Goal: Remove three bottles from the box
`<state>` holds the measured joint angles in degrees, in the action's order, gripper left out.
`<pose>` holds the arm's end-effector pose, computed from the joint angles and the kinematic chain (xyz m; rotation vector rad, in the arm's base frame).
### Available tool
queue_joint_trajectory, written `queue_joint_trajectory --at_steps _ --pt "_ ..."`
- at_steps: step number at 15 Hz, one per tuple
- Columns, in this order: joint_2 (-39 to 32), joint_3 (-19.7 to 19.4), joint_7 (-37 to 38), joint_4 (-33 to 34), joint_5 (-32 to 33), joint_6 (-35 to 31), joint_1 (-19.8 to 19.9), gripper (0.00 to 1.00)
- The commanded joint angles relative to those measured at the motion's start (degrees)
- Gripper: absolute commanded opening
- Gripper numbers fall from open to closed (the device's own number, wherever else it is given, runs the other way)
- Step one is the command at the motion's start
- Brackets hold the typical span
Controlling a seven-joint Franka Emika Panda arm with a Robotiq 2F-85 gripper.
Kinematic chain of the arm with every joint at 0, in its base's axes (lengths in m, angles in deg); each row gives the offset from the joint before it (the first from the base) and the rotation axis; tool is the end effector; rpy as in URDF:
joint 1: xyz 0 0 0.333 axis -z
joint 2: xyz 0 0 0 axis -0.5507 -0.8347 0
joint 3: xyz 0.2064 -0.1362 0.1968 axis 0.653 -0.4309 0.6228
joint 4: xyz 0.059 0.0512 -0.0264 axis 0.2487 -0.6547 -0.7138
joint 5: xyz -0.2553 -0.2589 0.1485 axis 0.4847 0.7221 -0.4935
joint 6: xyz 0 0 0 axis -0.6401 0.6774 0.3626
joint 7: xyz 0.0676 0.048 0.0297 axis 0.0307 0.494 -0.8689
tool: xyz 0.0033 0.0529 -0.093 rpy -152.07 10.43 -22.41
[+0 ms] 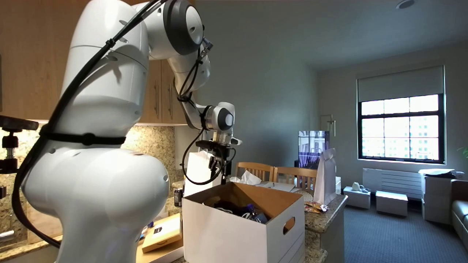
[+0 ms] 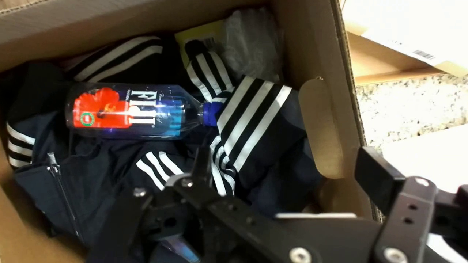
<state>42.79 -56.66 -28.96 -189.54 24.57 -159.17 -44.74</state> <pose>0.5335 0.2022 0.3644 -3.0288 0.4881 0.1595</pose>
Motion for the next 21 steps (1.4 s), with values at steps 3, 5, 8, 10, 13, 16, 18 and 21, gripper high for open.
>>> queue_joint_trajectory --at_steps 3,5,8,10,13,16,18,21 --pt "-0.36 0.28 -6.28 3.35 4.07 3.23 -1.05 1.0" --pt "-1.88 -0.06 -9.73 5.9 4.32 3.97 -0.72 1.0" --pt "-4.45 -1.43 -13.58 9.29 6.85 7.04 -0.01 1.0" --pt "-6.23 -2.69 -16.21 11.25 8.35 9.16 0.55 1.0" --pt "-10.03 -4.61 -19.53 13.96 8.42 7.66 2.05 1.0" --pt "-12.62 -6.13 -23.09 14.09 11.39 -0.78 2.62 1.0" --pt "-15.2 -7.04 -24.45 14.67 14.64 -5.88 2.26 1.0" --pt "-17.25 -7.0 -26.8 14.69 15.96 -8.65 2.18 1.0"
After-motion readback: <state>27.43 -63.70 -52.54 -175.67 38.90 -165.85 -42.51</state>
